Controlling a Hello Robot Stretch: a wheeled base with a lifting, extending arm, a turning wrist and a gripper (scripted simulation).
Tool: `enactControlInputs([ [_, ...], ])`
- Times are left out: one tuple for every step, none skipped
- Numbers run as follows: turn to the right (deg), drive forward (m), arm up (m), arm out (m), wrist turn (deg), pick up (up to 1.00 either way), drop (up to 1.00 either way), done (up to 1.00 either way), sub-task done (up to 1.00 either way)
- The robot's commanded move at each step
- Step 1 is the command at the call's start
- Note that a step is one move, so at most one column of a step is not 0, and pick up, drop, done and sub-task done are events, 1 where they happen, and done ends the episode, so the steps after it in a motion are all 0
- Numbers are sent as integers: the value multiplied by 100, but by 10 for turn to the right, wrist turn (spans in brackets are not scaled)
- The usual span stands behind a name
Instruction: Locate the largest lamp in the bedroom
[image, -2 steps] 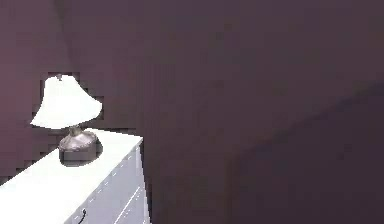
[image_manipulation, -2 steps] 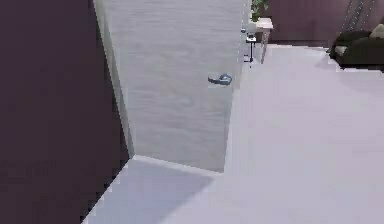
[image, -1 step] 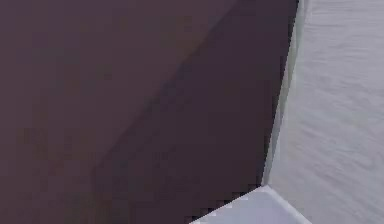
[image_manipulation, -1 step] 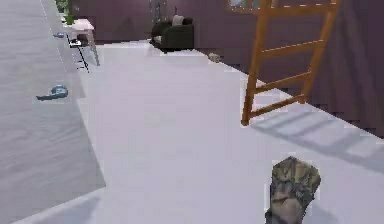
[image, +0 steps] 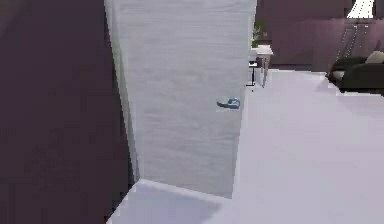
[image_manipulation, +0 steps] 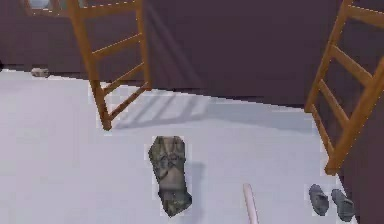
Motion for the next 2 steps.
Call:
enactControlInputs([
  [390,0,0,0,0,0,0,0,0],
  [0,100,0,0,0,0,0,0,0],
])
